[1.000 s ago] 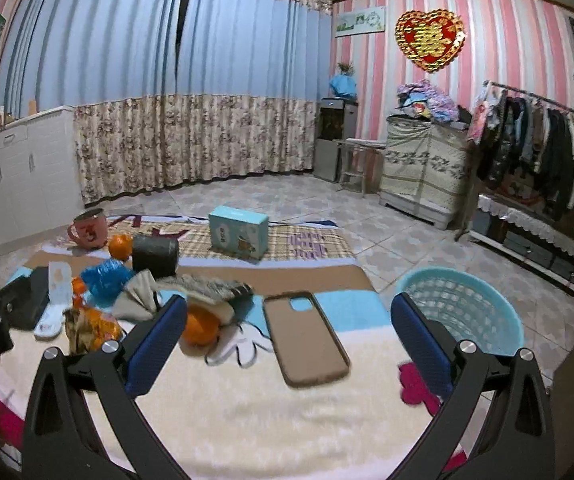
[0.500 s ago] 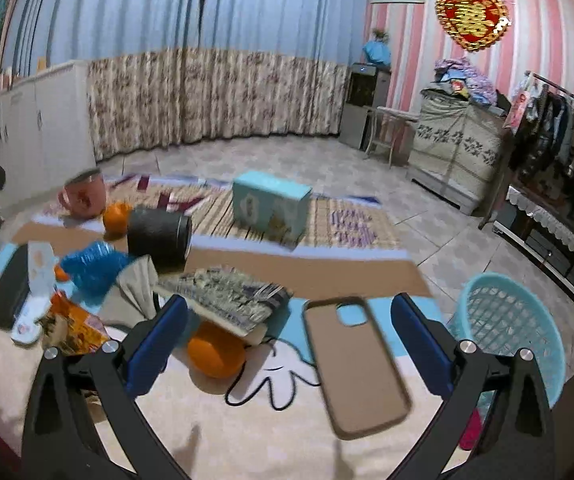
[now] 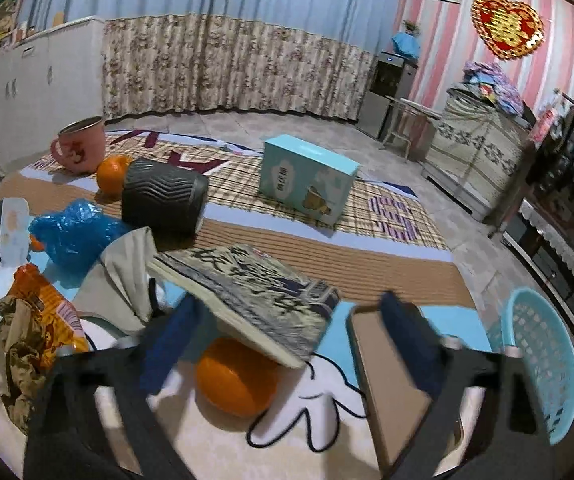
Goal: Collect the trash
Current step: 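Grasp the folded paper card with the right tool while the left tool reaches the blue plastic bag, then close the left tool on the blue plastic bag and lift it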
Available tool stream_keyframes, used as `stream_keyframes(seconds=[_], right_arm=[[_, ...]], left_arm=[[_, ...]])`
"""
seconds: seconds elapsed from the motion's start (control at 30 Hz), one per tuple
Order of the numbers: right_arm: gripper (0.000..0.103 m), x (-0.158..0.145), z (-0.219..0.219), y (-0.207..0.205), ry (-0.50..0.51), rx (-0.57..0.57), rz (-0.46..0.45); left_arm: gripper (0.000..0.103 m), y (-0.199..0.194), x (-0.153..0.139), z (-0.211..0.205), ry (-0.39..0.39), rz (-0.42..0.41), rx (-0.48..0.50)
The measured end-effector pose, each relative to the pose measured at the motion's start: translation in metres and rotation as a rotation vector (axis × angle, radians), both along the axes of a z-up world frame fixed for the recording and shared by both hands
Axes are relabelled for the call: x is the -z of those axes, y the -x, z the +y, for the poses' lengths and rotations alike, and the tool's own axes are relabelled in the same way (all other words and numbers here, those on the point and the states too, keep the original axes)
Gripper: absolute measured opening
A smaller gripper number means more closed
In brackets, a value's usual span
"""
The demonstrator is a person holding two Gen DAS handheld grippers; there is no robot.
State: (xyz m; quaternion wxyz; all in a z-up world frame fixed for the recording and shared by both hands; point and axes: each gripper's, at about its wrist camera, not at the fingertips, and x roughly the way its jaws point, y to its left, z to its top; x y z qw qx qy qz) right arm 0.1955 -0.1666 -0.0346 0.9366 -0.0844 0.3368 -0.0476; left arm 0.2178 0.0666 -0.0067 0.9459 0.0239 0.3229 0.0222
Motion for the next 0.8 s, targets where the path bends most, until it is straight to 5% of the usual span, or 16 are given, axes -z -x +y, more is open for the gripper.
stream_keyframes(seconds=[0.1,0.2,0.63,0.7,0.8], right_arm=[[0.038,0.001,-0.002,-0.002,-0.061,-0.049,0.020],[0.027,-0.005,-0.005,0.000,-0.083,-0.069,0.005],[0.013,-0.018,-0.028,-0.001,-0.082,-0.037,-0.054],[0.013,-0.018,-0.031,-0.001,-0.089,-0.034,-0.060],[0.010,-0.018,-0.032,-0.002,-0.088,-0.031,-0.062]], left_arm=[[0.098,-0.005,0.004,-0.005,-0.001,0.012,0.010],[0.098,-0.009,0.006,-0.013,-0.013,0.014,0.024],[0.096,-0.032,0.030,-0.059,-0.012,0.074,0.136],[0.087,-0.037,0.035,-0.064,-0.010,0.095,0.158],[0.060,-0.042,0.042,-0.066,0.011,0.120,0.181]])
